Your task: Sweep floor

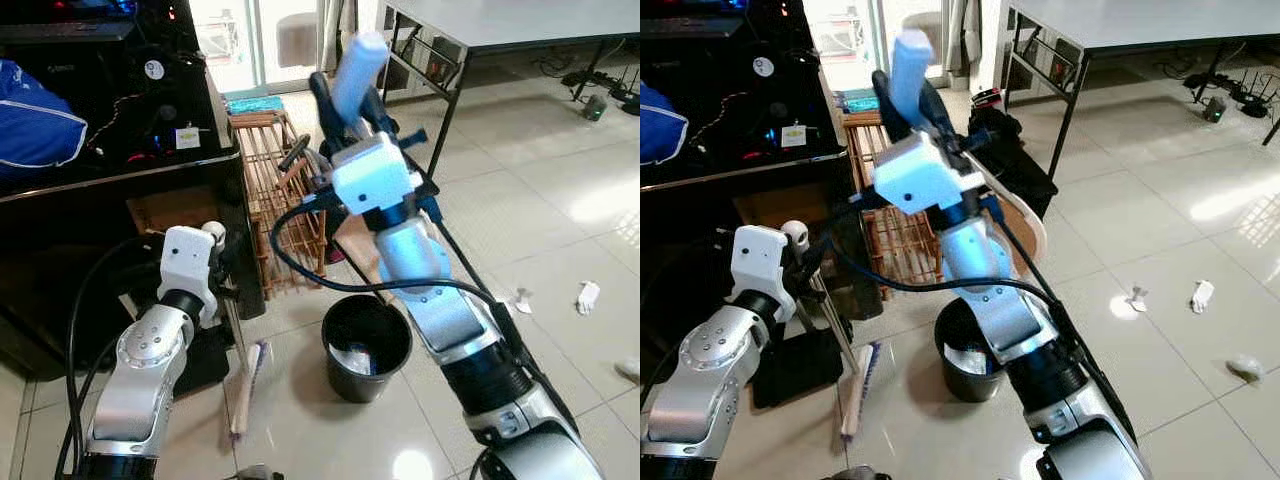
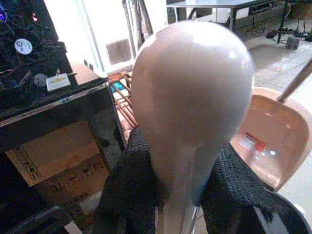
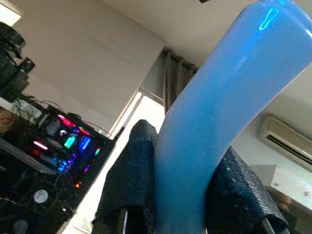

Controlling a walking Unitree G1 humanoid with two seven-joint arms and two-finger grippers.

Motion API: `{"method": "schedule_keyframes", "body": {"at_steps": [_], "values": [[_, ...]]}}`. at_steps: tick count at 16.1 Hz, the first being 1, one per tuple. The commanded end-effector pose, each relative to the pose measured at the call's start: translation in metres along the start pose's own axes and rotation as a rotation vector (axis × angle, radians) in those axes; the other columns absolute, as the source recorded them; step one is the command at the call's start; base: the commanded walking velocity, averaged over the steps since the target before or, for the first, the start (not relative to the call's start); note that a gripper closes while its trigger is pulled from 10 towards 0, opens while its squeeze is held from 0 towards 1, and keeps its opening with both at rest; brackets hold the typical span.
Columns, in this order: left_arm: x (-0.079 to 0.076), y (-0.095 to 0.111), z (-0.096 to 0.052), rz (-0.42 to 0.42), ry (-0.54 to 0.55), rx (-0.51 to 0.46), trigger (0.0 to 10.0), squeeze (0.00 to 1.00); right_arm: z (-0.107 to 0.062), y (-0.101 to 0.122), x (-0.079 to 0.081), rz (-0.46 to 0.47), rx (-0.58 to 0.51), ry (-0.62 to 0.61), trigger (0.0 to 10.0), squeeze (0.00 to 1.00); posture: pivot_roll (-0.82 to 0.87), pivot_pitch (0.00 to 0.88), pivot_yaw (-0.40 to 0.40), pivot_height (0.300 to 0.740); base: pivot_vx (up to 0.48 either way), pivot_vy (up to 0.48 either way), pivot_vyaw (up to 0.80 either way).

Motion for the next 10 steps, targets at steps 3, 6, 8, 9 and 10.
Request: {"method": "schedule_keyframes", "body": {"at_steps": [3,6,8,9,10], "values": [[-0.004,0.005,0.008,0.031,0.004,-0.025,10.0,0.0,-0.01,-0.008,-0.071,-0.133,0.111,-0.255,10.0,0.0,-0.03,0.039,0.025,0.74,0.0,0.0,0.0],[-0.01,0.003,0.01,0.017,-0.011,-0.012,10.0,0.0,-0.034,-0.012,-0.126,-0.365,0.266,-0.403,10.0,0.0,-0.04,0.044,0.03,0.74,0.0,0.0,0.0],[-0.009,0.003,0.009,0.021,-0.009,-0.014,10.0,0.0,-0.047,-0.015,-0.154,-0.486,0.359,-0.457,10.0,0.0,-0.05,0.046,0.024,0.74,0.0,0.0,0.0],[-0.009,0.001,0.008,0.03,-0.005,-0.015,10.0,0.0,-0.06,-0.016,-0.17,-0.481,0.412,-0.514,10.0,0.0,-0.06,0.049,0.02,0.74,0.0,0.0,0.0],[-0.009,0.001,0.007,0.038,-0.003,-0.015,10.0,0.0,-0.078,-0.018,-0.181,-0.449,0.46,-0.558,10.0,0.0,-0.06,0.053,0.017,0.74,0.0,0.0,0.0]]}}
Point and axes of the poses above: a point about 5 cm out from each wrist's last joint towards the gripper, its own z axis pointing out of the wrist towards the gripper, its own y axis along the axis of the wrist's last joint, x = y × z, the point moved 2 cm from there along z, pointing out of the wrist towards the gripper, and after that the axes turned 5 degrees about z, right-handed, at the moved point
